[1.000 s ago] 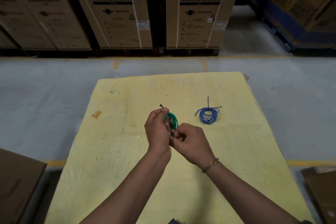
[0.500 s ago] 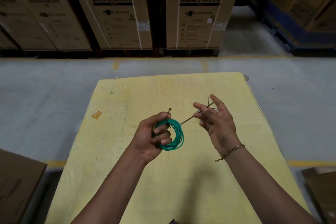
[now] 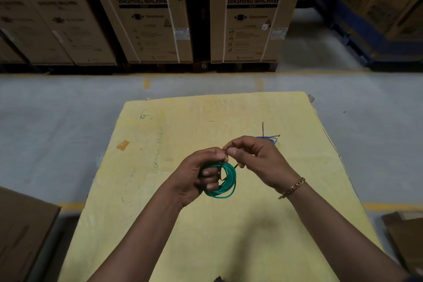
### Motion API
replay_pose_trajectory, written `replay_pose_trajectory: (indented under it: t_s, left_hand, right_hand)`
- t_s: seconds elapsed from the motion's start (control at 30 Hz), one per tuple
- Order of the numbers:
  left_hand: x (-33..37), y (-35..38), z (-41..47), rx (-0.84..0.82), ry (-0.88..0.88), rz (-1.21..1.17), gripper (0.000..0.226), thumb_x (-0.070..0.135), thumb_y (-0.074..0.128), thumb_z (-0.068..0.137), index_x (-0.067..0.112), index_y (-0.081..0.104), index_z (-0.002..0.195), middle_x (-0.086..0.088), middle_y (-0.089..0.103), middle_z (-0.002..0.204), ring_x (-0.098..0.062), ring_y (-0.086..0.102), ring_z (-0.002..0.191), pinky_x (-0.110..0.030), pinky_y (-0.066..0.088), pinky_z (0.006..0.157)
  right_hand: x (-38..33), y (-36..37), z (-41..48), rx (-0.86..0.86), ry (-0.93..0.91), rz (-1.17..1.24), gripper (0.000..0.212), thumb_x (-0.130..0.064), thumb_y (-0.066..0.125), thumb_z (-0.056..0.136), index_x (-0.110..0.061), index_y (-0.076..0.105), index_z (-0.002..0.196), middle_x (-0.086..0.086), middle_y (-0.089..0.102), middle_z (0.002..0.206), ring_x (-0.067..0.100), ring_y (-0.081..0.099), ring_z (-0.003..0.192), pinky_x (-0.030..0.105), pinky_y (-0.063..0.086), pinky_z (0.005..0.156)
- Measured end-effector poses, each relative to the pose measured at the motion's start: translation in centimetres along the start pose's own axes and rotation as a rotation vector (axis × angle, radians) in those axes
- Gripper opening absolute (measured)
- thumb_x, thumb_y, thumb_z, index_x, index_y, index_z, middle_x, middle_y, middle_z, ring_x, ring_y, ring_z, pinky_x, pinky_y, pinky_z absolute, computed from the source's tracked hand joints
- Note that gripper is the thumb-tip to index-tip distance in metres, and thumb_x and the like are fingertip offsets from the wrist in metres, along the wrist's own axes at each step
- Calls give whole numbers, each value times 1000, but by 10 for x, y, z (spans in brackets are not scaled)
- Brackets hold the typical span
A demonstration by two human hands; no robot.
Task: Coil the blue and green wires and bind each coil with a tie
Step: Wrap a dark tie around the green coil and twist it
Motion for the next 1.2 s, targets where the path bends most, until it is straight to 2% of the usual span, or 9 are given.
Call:
replay_pose_trajectory:
  t_s: [0.2, 0.3, 0.43, 0.5, 0.63, 0.77, 0.9, 1.03, 1.2]
  left_hand:
    - [24, -18, -6, 283, 249, 426, 7, 23, 71, 92, 19, 66, 90, 8, 50, 59, -7, 38, 47, -22, 33, 50]
    - [30, -17, -11, 382, 383, 496, 2, 26, 70, 94, 27, 72, 93, 4, 56, 70, -8, 44, 58, -23, 36, 55]
    - [18, -26, -12, 541, 353, 207, 11, 20, 68, 94, 18, 73, 85, 11, 50, 56, -6, 38, 49, -21, 33, 48]
    - [5, -28, -7, 552, 264, -51, 10, 18, 67, 93, 17, 73, 85, 7, 40, 54, -9, 29, 46, -22, 29, 46]
    - [-12, -24, -3, 528, 126, -329, 7, 17, 70, 89, 12, 74, 92, 1, 26, 59, -10, 20, 39, -22, 28, 43]
    - [-19, -17, -1, 489, 57, -456, 8, 19, 74, 85, 14, 78, 88, 1, 32, 70, -9, 17, 38, -20, 28, 41]
    - [-14, -17, -5, 543, 92, -394, 10, 18, 72, 87, 11, 74, 94, 3, 28, 59, -10, 19, 39, -22, 30, 42]
    - [-2, -17, -8, 609, 187, -286, 7, 16, 68, 91, 13, 73, 95, 6, 32, 51, -10, 23, 42, -24, 31, 44]
    - [6, -17, -9, 587, 221, -339, 9, 17, 68, 92, 13, 75, 96, 3, 24, 56, -12, 20, 44, -24, 30, 45]
  right_hand:
    - [9, -10, 5, 71, 11, -147, 15, -25, 70, 93, -16, 75, 83, 0, 51, 60, 9, 39, 57, 25, 32, 56]
    - [13, -11, 6, 104, 40, -116, 16, -25, 70, 93, -14, 76, 83, -9, 45, 53, 7, 36, 52, 21, 29, 51]
    - [19, -3, 5, 93, 126, 167, 9, -20, 71, 88, -12, 75, 91, -1, 66, 67, 12, 56, 64, 24, 43, 53]
    - [24, 4, 3, 24, 160, 437, 26, -16, 65, 83, -7, 72, 106, 5, 75, 89, 13, 65, 80, 25, 52, 62]
    - [24, 3, 1, -25, 123, 630, 43, -4, 61, 79, -3, 66, 122, 15, 72, 119, 18, 67, 100, 25, 57, 76]
    - [20, 0, -1, -103, 81, 877, 61, -15, 64, 73, 4, 58, 131, 23, 62, 135, 25, 64, 115, 27, 57, 87]
    - [24, -10, -1, 105, 100, 547, 23, -1, 55, 96, -4, 71, 112, 15, 75, 113, 20, 70, 99, 27, 57, 78]
    - [19, -13, 0, 244, 92, 394, 14, -12, 59, 99, -10, 73, 102, 5, 78, 94, 12, 66, 81, 27, 53, 60]
    - [14, -25, 1, 365, 109, 363, 9, -17, 59, 99, -11, 65, 100, 5, 78, 93, 12, 64, 76, 27, 49, 57]
Point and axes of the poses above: each hand's wrist, its own z-axis towards the middle knuckle, its own y-axis out of the palm, x = y × z, the point moved 10 cm from there along z, towards the middle knuckle
